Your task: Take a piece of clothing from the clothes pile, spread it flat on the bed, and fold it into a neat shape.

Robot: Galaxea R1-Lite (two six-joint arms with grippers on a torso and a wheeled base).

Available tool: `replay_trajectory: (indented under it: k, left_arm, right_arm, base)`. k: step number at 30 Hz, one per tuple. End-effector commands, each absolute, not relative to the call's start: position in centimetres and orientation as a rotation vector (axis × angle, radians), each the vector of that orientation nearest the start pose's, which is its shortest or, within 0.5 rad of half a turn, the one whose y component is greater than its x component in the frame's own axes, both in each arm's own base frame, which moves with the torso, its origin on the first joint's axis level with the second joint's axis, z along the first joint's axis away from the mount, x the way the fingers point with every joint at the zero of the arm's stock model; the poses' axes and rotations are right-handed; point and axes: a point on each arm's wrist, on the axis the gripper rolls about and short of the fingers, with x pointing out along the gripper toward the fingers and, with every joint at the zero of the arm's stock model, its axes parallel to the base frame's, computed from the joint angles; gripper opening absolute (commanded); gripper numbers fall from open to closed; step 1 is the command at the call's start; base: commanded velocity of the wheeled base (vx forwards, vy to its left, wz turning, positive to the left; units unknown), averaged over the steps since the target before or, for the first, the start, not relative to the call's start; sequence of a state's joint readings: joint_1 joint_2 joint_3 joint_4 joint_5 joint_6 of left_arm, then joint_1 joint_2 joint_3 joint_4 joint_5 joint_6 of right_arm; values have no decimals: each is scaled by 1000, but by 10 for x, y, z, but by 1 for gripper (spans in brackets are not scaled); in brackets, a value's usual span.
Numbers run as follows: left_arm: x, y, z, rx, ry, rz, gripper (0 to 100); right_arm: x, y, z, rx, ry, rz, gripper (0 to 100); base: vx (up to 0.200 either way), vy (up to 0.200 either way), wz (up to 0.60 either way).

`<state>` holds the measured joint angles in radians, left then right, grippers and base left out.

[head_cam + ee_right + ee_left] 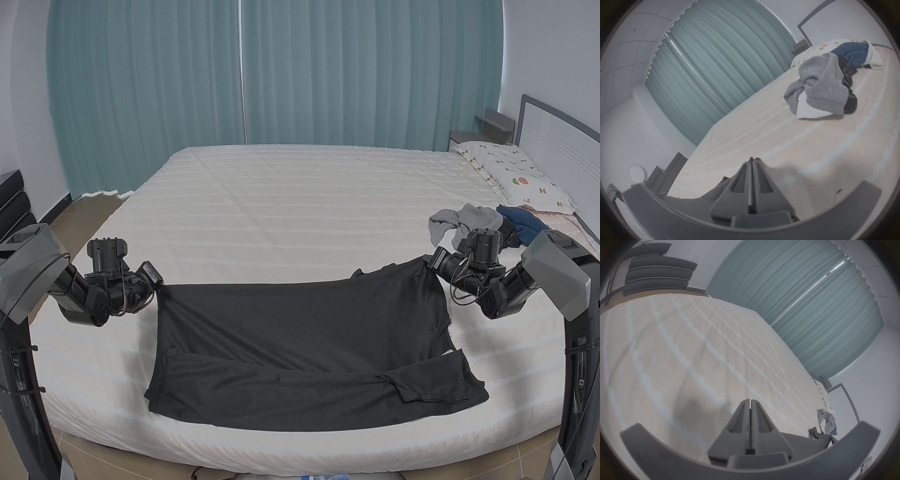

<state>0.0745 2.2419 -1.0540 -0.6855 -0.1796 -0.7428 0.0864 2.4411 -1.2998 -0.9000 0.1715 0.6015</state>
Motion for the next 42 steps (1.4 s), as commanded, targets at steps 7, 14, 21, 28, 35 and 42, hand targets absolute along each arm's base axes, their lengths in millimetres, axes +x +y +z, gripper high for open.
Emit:
replay_trajectory:
  k: [7,14,21,28,35,42]
  left_arm:
    - [409,29,51,-770,519,89,0]
    - [409,28,50,-759,519,79,0]
    - [411,28,44,-757,514,76,0]
    - [403,28,42,-736,534,73,0]
    - [393,28,42,-677,554,58,0]
    - [371,24,52,-645,576,19,0]
  right_arm:
    - [466,41,54,608,272,157,0]
    - [459,39,55,607,283,137,0]
    - [452,39,54,610,306,140,0]
    - [438,33,60,618,344,153,0]
    - [418,30,63,627,392,185,0]
    - [390,28,58,635,470,197,0]
  base:
    - [0,0,0]
    - [0,0,0]
    - [0,0,0]
    - [0,0,0]
    - [0,0,0]
    - [0,0,0]
